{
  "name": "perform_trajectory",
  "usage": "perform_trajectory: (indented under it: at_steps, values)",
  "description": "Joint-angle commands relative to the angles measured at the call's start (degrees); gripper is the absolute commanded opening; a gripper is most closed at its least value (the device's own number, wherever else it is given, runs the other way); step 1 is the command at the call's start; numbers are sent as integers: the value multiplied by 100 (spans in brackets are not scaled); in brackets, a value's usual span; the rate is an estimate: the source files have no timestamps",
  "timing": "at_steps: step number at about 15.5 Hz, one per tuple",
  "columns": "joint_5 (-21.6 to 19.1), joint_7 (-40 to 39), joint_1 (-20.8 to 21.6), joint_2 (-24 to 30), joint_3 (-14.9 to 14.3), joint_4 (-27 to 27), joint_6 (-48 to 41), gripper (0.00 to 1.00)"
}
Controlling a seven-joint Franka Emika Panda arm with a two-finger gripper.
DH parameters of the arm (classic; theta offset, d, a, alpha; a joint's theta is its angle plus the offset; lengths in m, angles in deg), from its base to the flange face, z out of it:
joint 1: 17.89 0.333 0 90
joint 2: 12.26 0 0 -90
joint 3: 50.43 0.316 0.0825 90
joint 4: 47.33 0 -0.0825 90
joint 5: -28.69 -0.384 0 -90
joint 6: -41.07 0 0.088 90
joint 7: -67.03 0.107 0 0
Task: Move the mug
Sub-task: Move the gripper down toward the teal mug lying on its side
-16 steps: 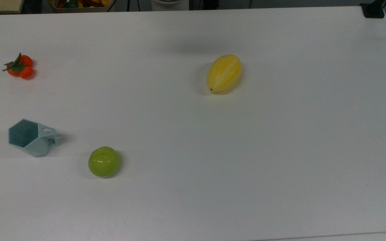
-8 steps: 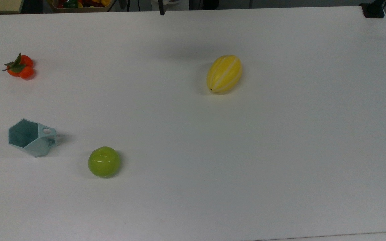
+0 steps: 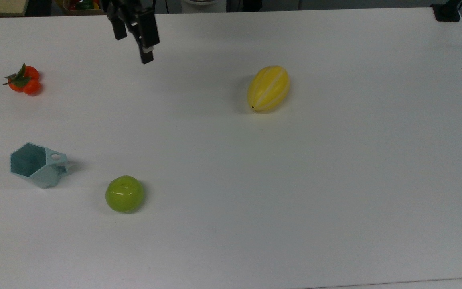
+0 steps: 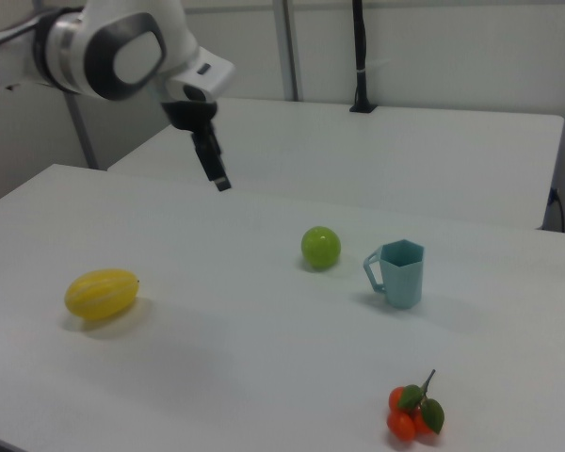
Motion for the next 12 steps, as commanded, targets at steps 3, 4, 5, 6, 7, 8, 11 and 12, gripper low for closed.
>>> perform_trajectory:
  at_steps: [3, 4, 5, 6, 7, 8, 11, 12]
  values:
    - [194, 1030, 48, -421, -463, -107, 1021, 100]
    - [264, 1057, 48, -571, -551, -63, 1153, 100]
    - [300, 1066, 48, -755, -639, -28, 1267, 100]
    - [344, 1066, 48, -913, -692, 16, 1408, 100]
    - [353, 1075, 39, -1028, -736, 25, 1601, 100]
    - [353, 1075, 39, -1125, -797, 16, 1785, 100]
    - [353, 1075, 30, -1415, -947, 25, 2085, 100]
    - [353, 1075, 30, -1503, -1008, 25, 2243, 100]
